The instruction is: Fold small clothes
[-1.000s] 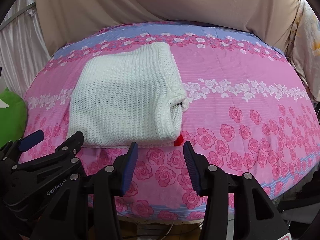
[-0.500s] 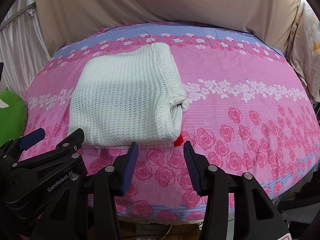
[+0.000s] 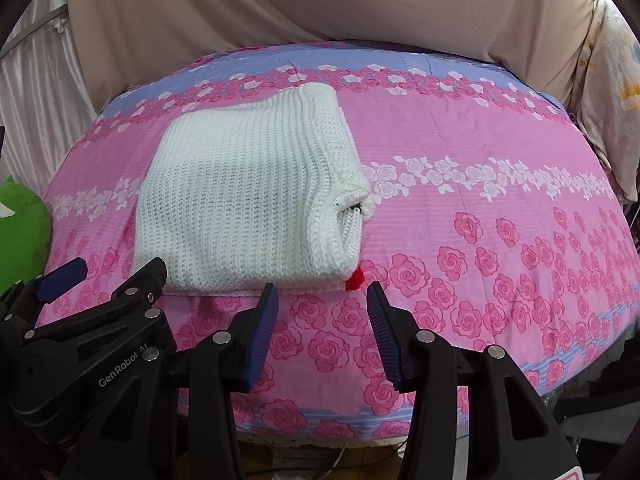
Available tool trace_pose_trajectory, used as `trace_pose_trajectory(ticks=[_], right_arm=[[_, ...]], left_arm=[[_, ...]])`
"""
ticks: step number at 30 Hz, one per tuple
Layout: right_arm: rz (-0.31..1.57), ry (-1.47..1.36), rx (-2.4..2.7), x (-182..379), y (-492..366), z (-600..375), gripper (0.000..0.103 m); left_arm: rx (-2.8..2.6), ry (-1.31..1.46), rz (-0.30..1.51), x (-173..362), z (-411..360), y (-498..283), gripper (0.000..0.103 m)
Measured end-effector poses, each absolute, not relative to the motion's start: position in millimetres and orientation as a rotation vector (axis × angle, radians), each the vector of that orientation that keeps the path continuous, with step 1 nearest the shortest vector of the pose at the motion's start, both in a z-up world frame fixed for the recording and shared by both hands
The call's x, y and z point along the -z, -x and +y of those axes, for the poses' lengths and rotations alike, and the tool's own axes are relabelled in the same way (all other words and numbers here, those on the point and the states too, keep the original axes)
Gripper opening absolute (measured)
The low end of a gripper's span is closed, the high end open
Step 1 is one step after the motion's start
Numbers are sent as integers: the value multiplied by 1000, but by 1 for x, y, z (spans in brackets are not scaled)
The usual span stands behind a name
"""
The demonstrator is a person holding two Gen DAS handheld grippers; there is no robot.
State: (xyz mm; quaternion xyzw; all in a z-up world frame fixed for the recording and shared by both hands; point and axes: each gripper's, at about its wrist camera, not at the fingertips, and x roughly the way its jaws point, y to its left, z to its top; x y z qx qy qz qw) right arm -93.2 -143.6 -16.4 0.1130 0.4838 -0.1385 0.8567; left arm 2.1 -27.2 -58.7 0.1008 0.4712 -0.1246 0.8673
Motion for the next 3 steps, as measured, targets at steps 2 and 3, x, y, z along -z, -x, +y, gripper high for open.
trace_pose_trajectory(ticks=[2, 3], right_arm=[[1019, -236, 293, 17, 93, -143, 46], [1018, -238, 292, 17, 93, -143, 46]], left_arm=[[260, -216, 987, 59, -28, -2, 79], [260, -216, 988, 59, -28, -2, 79]])
